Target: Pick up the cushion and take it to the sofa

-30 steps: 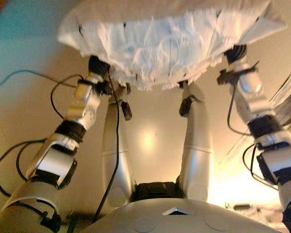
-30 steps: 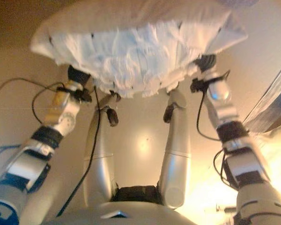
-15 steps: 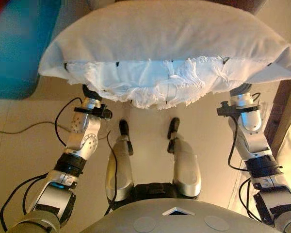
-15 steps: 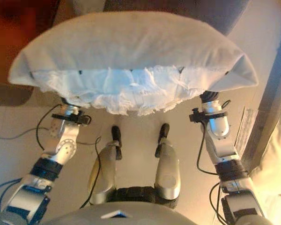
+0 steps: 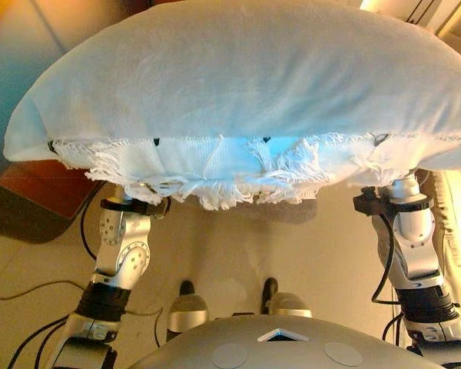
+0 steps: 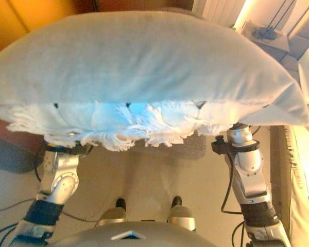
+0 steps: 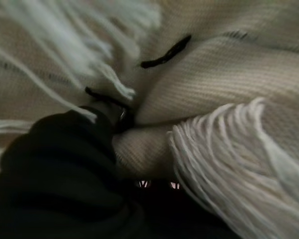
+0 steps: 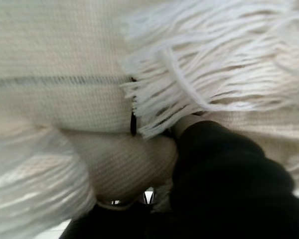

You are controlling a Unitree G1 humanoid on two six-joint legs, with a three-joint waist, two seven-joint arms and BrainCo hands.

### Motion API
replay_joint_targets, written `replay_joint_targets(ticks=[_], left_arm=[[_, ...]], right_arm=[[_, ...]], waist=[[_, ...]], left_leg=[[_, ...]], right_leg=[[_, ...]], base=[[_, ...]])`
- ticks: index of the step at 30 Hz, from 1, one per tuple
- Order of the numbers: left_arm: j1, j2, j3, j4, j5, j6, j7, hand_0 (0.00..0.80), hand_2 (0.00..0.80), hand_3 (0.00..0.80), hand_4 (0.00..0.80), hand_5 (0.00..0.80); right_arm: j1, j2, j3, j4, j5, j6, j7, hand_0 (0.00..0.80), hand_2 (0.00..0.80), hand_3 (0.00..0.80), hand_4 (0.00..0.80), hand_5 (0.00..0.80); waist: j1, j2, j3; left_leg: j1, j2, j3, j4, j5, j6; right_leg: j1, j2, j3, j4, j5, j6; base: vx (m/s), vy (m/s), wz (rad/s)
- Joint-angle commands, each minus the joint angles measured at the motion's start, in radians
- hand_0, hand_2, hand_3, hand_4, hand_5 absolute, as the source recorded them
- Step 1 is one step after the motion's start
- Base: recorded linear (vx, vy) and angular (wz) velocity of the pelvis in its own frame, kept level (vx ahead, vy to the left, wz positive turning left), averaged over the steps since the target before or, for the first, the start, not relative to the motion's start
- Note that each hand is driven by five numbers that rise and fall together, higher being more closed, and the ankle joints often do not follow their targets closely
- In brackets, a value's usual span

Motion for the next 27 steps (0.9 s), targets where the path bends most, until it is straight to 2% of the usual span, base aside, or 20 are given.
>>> replay_joint_targets(ticks=[1, 6, 10, 13, 14, 16, 18, 20, 22, 23, 25, 27], left_arm=[[-0.109, -0.018, -0.092, -0.139, 0.023, -0.062, -0.026, 0.8, 0.8, 0.8, 0.8, 0.8], [-0.151, -0.005, -0.104, -0.133, 0.007, -0.086, -0.012, 0.8, 0.8, 0.8, 0.8, 0.8], [-0.152, -0.004, -0.093, -0.139, 0.011, -0.127, 0.02, 0.8, 0.8, 0.8, 0.8, 0.8], [-0.12, -0.014, -0.067, -0.136, 0.031, -0.152, 0.049, 0.8, 0.8, 0.8, 0.8, 0.8], [-0.107, -0.014, -0.06, -0.135, 0.026, -0.156, 0.043, 0.8, 0.8, 0.8, 0.8, 0.8], [-0.072, -0.02, -0.04, -0.148, 0.05, -0.151, 0.017, 0.8, 0.8, 0.8, 0.8, 0.8], [-0.057, -0.016, -0.036, -0.169, 0.054, -0.154, 0.01, 0.8, 0.8, 0.8, 0.8, 0.8], [-0.065, -0.018, -0.041, -0.168, 0.057, -0.148, 0.033, 0.8, 0.8, 0.8, 0.8, 0.8], [-0.075, -0.025, -0.057, -0.153, 0.057, -0.154, 0.059, 0.8, 0.8, 0.8, 0.8, 0.8], [-0.078, -0.027, -0.065, -0.148, 0.068, -0.164, 0.076, 0.8, 0.8, 0.8, 0.8, 0.8], [-0.074, -0.027, -0.072, -0.145, 0.075, -0.179, 0.081, 0.8, 0.8, 0.8, 0.8, 0.8], [-0.063, -0.029, -0.074, -0.147, 0.072, -0.181, 0.079, 0.8, 0.8, 0.8, 0.8, 0.8]], right_arm=[[-0.05, -0.054, 0.048, -0.139, -0.014, -0.052, 0.015, 0.8, 0.8, 0.8, 0.8, 0.8], [-0.082, -0.069, 0.063, -0.137, -0.043, -0.084, -0.027, 0.8, 0.8, 0.8, 0.8, 0.8], [-0.138, -0.089, 0.083, -0.136, -0.047, -0.061, -0.037, 0.8, 0.8, 0.8, 0.8, 0.8], [-0.164, -0.093, 0.102, -0.125, -0.028, -0.067, -0.023, 0.8, 0.8, 0.8, 0.8, 0.8], [-0.162, -0.095, 0.103, -0.124, -0.021, -0.072, -0.021, 0.8, 0.8, 0.8, 0.8, 0.8], [-0.155, -0.087, 0.115, -0.118, -0.019, -0.084, -0.02, 0.8, 0.8, 0.8, 0.8, 0.8], [-0.161, -0.075, 0.139, -0.11, -0.045, -0.101, -0.041, 0.8, 0.8, 0.8, 0.8, 0.8], [-0.181, -0.058, 0.165, -0.103, -0.078, -0.096, -0.07, 0.8, 0.8, 0.8, 0.8, 0.8], [-0.202, -0.049, 0.186, -0.096, -0.097, -0.083, -0.083, 0.8, 0.8, 0.8, 0.8, 0.8], [-0.21, -0.052, 0.198, -0.093, -0.107, -0.08, -0.092, 0.8, 0.8, 0.8, 0.8, 0.8], [-0.211, -0.059, 0.202, -0.097, -0.094, -0.075, -0.087, 0.8, 0.8, 0.8, 0.8, 0.8], [-0.195, -0.061, 0.195, -0.103, -0.085, -0.057, -0.076, 0.8, 0.8, 0.8, 0.8, 0.8]], waist=[[-0.005, 0.028, -0.059], [-0.002, 0.027, -0.049], [0.008, 0.011, -0.027], [0.019, -0.007, 0.006], [0.024, -0.011, 0.013], [0.043, -0.013, 0.035], [0.059, 0.003, 0.06], [0.067, 0.027, 0.074], [0.073, 0.049, 0.077], [0.08, 0.065, 0.076], [0.091, 0.078, 0.073], [0.105, 0.087, 0.069]], left_leg=[[0.0, 0.007, 0.0, 0.001, -0.083, 0.06], [-0.025, 0.042, -0.027, 0.001, -0.049, 0.036], [-0.011, 0.096, -0.006, 0.013, -0.014, 0.009], [-0.079, 0.114, -0.028, 0.194, -0.01, 0.023], [-0.099, 0.106, -0.036, 0.241, -0.019, 0.033], [-0.161, 0.046, -0.052, 0.365, -0.037, 0.064], [-0.23, -0.01, -0.052, 0.422, -0.038, 0.074], [-0.257, -0.051, -0.052, 0.39, -0.009, 0.069], [-0.272, -0.089, -0.06, 0.31, 0.035, 0.063], [-0.282, -0.108, -0.075, 0.238, 0.075, 0.057], [-0.295, -0.121, -0.093, 0.152, 0.12, 0.054], [-0.305, -0.118, -0.133, 0.064, 0.162, 0.045]], right_leg=[[0.056, 0.009, -0.028, 0.037, -0.117, 0.0], [0.05, 0.05, -0.013, 0.041, -0.141, -0.033], [0.043, 0.084, 0.019, 0.044, -0.141, -0.064], [0.035, 0.108, 0.073, 0.06, -0.138, -0.093], [0.036, 0.111, 0.083, 0.063, -0.138, -0.096], [0.046, 0.121, 0.094, 0.084, -0.149, -0.108], [0.056, 0.137, 0.096, 0.111, -0.169, -0.114], [0.066, 0.158, 0.102, 0.131, -0.191, -0.117], [0.079, 0.184, 0.122, 0.138, -0.203, -0.118], [0.093, 0.204, 0.135, 0.144, -0.215, -0.119], [0.112, 0.228, 0.158, 0.16, -0.24, -0.124], [0.127, 0.25, 0.18, 0.199, -0.282, -0.132]], base=[[-0.071, -0.146, 0.03], [-0.076, -0.215, 0.06], [-0.059, -0.297, 0.02], [-0.041, -0.303, -0.21], [0.029, -0.264, -0.5], [0.051, -0.213, -0.59], [0.078, -0.091, -0.49], [0.169, -0.021, -0.27], [0.249, 0.036, -0.11], [0.33, 0.069, -0.5], [0.389, 0.073, -0.75], [0.48, 0.076, -0.02]])
